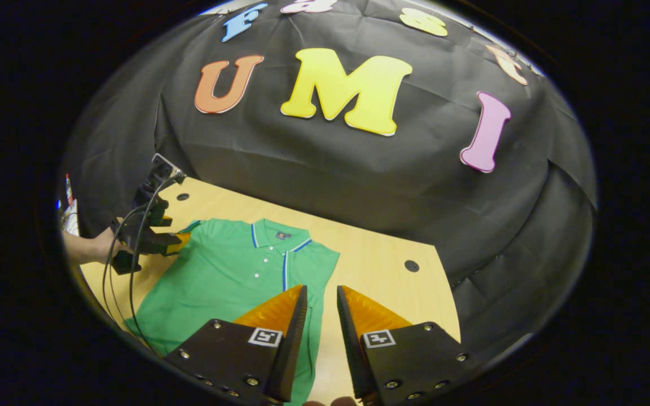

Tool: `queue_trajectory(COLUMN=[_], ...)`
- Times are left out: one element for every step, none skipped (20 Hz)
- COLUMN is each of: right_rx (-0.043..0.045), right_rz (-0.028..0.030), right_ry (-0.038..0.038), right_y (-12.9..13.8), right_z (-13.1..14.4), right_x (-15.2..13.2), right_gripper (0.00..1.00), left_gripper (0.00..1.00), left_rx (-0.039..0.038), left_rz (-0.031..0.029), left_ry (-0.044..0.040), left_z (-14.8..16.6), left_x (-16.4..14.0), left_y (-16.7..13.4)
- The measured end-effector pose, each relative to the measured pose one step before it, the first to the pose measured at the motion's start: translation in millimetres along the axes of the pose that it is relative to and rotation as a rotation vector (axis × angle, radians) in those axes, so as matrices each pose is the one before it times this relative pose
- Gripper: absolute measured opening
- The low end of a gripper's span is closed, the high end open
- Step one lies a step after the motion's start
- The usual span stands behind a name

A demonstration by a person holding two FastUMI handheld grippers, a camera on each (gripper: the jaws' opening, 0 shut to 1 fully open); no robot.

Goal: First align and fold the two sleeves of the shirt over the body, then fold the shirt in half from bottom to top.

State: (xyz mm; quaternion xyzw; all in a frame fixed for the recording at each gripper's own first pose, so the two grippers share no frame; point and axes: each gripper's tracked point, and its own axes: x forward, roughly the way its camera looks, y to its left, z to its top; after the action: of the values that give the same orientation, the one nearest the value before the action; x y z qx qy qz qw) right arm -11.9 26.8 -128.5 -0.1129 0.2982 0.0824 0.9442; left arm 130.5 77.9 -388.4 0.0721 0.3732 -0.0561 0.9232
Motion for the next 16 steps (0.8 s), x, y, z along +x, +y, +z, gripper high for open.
queue_trajectory(right_rx=[0.00618,0.00493,0.00622,0.00502,0.00515,0.0053,0.00662,0.0068,0.0057,0.00006,0.00145,0.00472,0.00682,0.00597,0.0056,0.00473], right_rz=[-0.00003,-0.00279,-0.00167,-0.0007,-0.00235,-0.00318,-0.00384,-0.0028,-0.00411,-0.00243,-0.00331,-0.0021,-0.001,-0.00193,-0.00076,-0.00078], right_ry=[-0.00192,-0.00081,0.00117,0.00434,0.00356,0.00309,0.0024,0.00374,0.00707,0.01063,0.00557,0.00573,0.00249,0.00078,0.00023,0.00234], right_y=[1.55,-0.2,0.16,0.23,0.18,-0.95,-0.61,-1.57,-1.26,-1.8,-1.52,-1.24,-0.81,-0.98,-1.54,-1.73], right_z=[0.42,-0.36,-2.37,-1.49,-2.61,-2.03,-3.45,-3.17,-4.55,-5.12,-3.93,-2.45,-3.12,-0.66,-1.61,-1.65], right_x=[-0.21,0.23,-2.15,0.62,-1.26,-0.18,-1.54,-0.33,-0.47,1.04,0.03,-0.07,-1.44,0.61,-0.02,0.5], right_gripper=[0.38,0.38,0.38,0.38,0.37,0.38,0.38,0.38,0.38,0.37,0.37,0.38,0.38,0.41,0.37,0.41], left_gripper=[0.98,0.99,0.99,0.93,0.9,0.87,0.86,0.86,0.83,0.86,0.81,0.77,0.72,0.58,0.57,0.51], left_rx=[-0.00412,-0.00664,-0.00853,-0.0114,-0.01168,-0.00749,-0.00542,-0.00966,-0.01559,-0.01209,-0.00033,0.00582,0.00149,-0.00125,-0.00464,-0.00558], left_rz=[-0.00762,-0.0126,-0.00846,-0.00082,0.00336,0.00609,0.00133,0.00253,0.00362,0.0035,0.00696,0.00531,0.00262,0.00227,0.00077,0.00082], left_ry=[-0.00508,-0.00112,0.00813,0.0028,0.00047,0.00425,0.0023,0.00241,0.00262,0.0052,0.00356,0.00516,0.00815,0.00921,0.0063,0.00404], left_z=[-0.44,-1.71,-2.84,-1.09,-0.88,-1.88,-0.81,-0.48,0.29,-1.25,-1.68,-1.74,-2.67,-2.55,-2.14,-1.16], left_x=[2.84,3.23,3.28,1.78,2.26,2.15,2.99,1.71,2.34,2.01,1.61,2.3,2.0,0.71,1.23,-0.35], left_y=[0.29,-0.56,0.5,1.78,2.69,3.54,1.72,3.53,2.41,1.96,2.11,1.49,1.09,0.01,-0.07,-0.68])
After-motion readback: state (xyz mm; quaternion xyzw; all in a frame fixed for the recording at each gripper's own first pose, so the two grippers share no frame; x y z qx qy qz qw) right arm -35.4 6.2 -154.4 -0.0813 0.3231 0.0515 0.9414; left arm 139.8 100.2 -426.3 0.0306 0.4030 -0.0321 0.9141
